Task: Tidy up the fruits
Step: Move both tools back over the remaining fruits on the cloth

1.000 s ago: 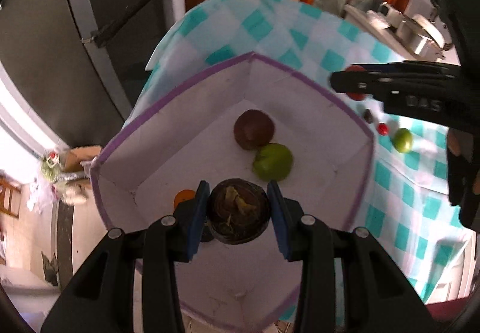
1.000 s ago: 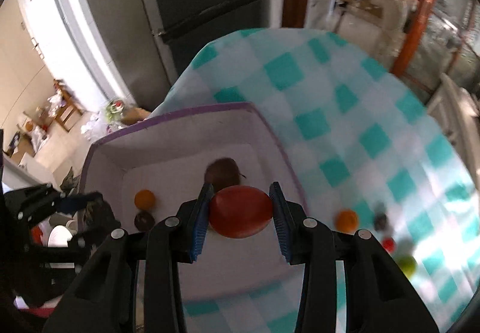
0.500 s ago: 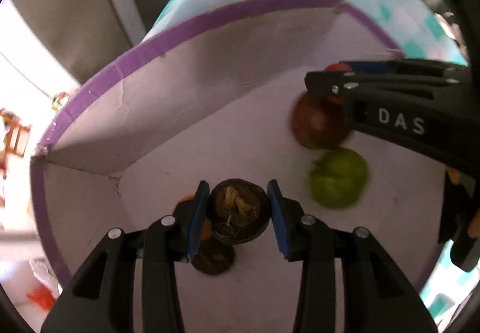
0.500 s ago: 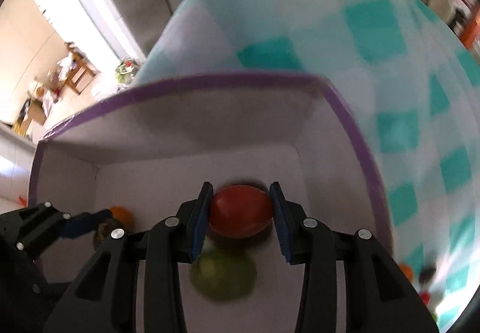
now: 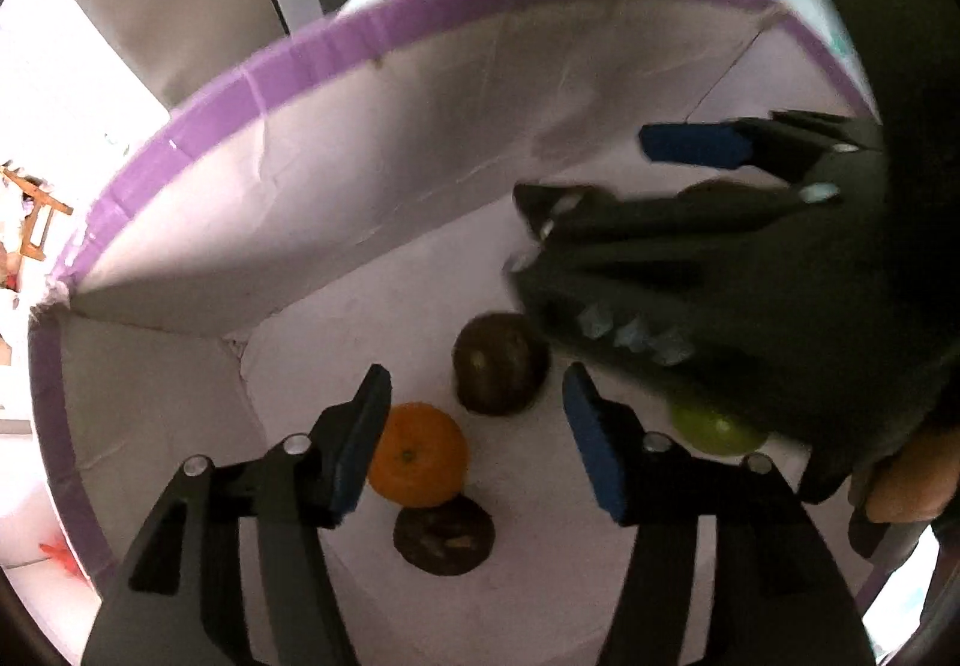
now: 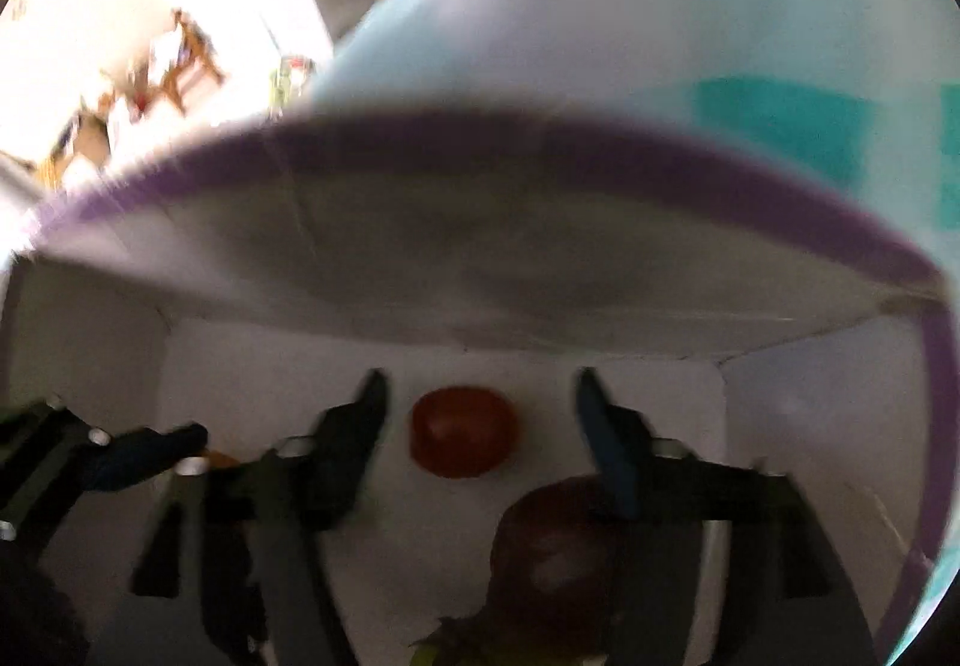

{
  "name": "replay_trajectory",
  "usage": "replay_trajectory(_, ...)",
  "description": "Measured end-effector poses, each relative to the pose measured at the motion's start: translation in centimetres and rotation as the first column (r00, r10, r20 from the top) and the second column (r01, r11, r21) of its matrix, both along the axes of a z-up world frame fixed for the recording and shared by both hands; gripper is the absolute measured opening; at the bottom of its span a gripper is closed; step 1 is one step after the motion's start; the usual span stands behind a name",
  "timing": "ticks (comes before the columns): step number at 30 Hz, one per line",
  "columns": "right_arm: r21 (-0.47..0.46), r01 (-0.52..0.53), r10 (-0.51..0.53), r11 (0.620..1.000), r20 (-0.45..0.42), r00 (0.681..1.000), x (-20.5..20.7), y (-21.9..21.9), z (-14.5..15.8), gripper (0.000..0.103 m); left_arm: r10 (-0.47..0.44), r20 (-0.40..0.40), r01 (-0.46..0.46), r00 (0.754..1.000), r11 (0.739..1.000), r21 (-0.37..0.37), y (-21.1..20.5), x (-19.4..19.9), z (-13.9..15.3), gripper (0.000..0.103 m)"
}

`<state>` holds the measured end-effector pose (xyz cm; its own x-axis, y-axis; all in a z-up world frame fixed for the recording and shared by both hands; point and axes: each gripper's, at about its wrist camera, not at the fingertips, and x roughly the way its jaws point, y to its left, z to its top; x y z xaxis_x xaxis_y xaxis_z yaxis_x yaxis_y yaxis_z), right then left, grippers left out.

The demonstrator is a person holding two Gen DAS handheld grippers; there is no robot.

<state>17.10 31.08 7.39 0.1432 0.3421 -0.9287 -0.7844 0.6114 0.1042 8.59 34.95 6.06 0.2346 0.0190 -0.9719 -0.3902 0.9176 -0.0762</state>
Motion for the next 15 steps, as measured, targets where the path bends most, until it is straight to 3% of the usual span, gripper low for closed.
replay_trajectory(2, 0.065, 0.089, -0.09, 0.994, 0.005, 0.996, 0.8, -2.3, 3.1, 0.068, -0.007, 0.042, 0.008, 0.999, 1.0, -0.014, -0.1, -0.6, 1.1, 0.073)
replay_trajectory(4, 0.139, 0.167, -0.17, 0.976, 0.011, 0.985, 0.9, -4.9, 6.1, 0.068, -0.012, 0.087, 0.013, 0.996, 1.0, -0.006, -0.2, -1.1, 2.6, 0.074)
replay_trajectory(8, 0.279, 0.355, -0.387, 0.893, 0.071, 0.919, -2.1, -14.7, 13.4, 0.072, -0.068, 0.252, 0.06, 0.965, 0.997, 0.038, -1.4, -3.7, 8.1, 0.084)
replay_trajectory(10, 0.306, 0.439, -0.484, 0.845, 0.089, 0.87, -4.3, -20.5, 15.5, 0.079, -0.105, 0.335, 0.09, 0.936, 0.994, 0.062, -2.5, -5.4, 10.7, 0.092)
replay_trajectory(13, 0.256, 0.569, -0.611, 0.781, 0.128, 0.781, -10.1, -28.0, 16.0, 0.082, -0.17, 0.477, 0.14, 0.862, 0.985, 0.099, -5.4, -9.0, 14.5, 0.101)
replay_trajectory(15, 0.182, 0.694, -0.716, 0.696, 0.108, 0.69, -14.6, -33.9, 14.3, 0.082, -0.217, 0.525, 0.195, 0.823, 0.976, 0.097, -7.9, -8.9, 15.7, 0.101)
